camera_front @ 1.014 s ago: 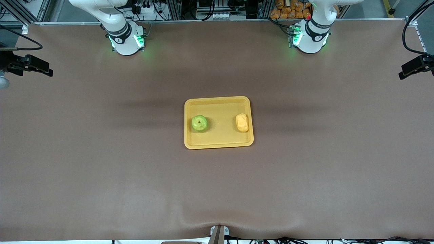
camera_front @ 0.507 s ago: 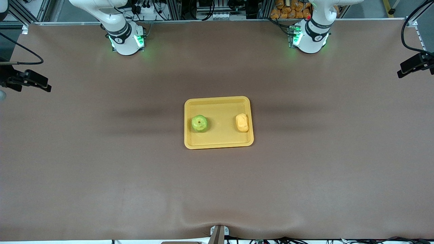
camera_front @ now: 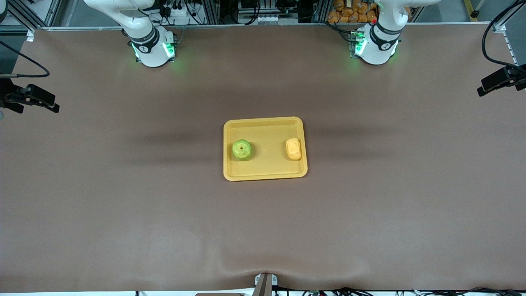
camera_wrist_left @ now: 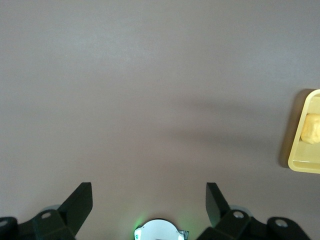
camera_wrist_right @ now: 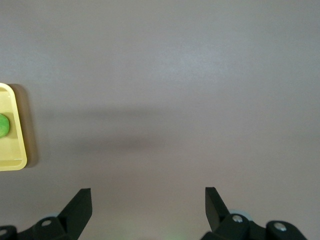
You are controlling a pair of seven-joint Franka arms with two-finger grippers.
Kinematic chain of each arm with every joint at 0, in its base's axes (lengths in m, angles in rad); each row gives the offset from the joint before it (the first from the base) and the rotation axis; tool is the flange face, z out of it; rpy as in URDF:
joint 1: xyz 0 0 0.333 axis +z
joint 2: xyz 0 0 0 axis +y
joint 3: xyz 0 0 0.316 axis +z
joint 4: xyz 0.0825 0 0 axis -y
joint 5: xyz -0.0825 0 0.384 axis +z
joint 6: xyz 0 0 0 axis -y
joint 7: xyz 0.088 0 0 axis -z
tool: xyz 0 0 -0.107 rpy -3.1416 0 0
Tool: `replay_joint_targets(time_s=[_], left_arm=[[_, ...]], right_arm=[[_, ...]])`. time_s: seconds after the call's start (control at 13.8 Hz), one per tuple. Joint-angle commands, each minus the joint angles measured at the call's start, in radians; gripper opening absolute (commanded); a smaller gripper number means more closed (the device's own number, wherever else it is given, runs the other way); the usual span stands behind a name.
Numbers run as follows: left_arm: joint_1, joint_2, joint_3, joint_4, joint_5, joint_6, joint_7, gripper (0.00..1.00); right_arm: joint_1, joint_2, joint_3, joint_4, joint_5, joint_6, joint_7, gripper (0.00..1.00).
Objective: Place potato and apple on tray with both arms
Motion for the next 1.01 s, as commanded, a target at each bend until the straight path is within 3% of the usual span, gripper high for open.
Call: replay_joint_targets(time_s=[0.0, 0.65, 0.94], left_arm=[[-0.009, -0.017, -0.003, -0.012, -0.016, 0.005, -0.021, 1.00], [-0.018, 0.009, -0.008, 0.025, -0.006, 0.005, -0.015, 1.00], [-0.024, 0.011, -0.060, 0.023, -0.008, 0.005, -0.024, 1.00]], right_arm=[[-0.013, -0.006, 0.007, 0.012, 0.018, -0.008, -0.016, 1.00], [-0.017, -0.003, 0.007, 0.030, 0.016, -0.008, -0.015, 1.00], [-0.022, 0.015, 0.002, 0.027, 0.013, -0.002, -0.016, 1.00]])
